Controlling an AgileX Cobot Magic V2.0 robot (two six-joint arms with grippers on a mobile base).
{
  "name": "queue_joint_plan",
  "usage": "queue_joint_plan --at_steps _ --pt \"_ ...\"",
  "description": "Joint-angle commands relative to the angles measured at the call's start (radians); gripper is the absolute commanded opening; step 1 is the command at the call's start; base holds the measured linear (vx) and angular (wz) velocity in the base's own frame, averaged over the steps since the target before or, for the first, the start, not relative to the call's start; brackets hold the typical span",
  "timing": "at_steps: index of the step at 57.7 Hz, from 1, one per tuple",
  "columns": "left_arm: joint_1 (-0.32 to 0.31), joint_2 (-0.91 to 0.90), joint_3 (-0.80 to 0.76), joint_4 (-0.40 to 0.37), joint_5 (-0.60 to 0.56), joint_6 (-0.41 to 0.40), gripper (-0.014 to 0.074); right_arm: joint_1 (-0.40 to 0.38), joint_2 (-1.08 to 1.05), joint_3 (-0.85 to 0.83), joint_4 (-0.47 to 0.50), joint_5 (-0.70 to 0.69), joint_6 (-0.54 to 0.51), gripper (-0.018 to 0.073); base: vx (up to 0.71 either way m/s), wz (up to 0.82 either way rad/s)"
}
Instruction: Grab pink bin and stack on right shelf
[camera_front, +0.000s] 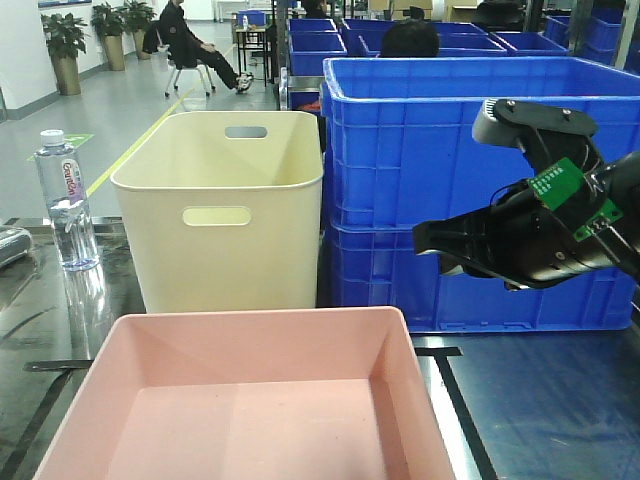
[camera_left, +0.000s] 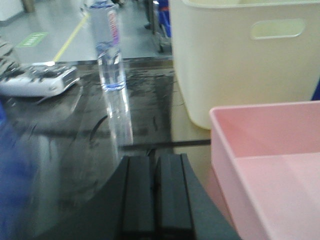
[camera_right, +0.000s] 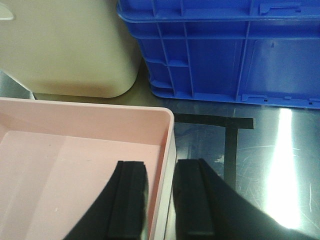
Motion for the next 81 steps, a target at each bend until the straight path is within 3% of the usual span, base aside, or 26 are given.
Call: queue_joint_plan --at_steps 1,16,22,25,72,81 --pt "0.022 -0.122 0.121 0.014 -0.151 -0.035 -0.0008 -0.008 -0.035 -0.032 -0.010 -0.065 -0.003 0.0231 0.00 0.00" --pt "0.022 -0.484 0.486 0.001 -0.161 -0.035 -0.0008 -0.008 -0.035 -0.032 -0.010 -0.065 -0.003 0.0231 0.00 0.00" --pt "0.022 -0.526 0.577 -0.076 -0.221 -0.035 -0.0008 -0.008 -0.034 -0.032 -0.010 -0.063 -0.003 0.0231 0.00 0.00" --pt "0.022 -0.517 0.572 -0.101 -0.191 -0.035 -0.0008 -0.008 -0.034 -0.032 -0.010 -0.060 -0.003 0.0231 0.00 0.00" --pt "0.022 -0.517 0.570 -0.099 -0.188 -0.035 -0.0008 -0.008 -0.031 -0.032 -0.012 -0.057 -0.003 0.0232 0.00 0.00" --pt "0.022 -0.517 0.570 -0.099 -0.188 -0.035 -0.0008 -0.035 -0.109 0.030 -0.012 -0.126 -0.011 0.0201 0.00 0.00"
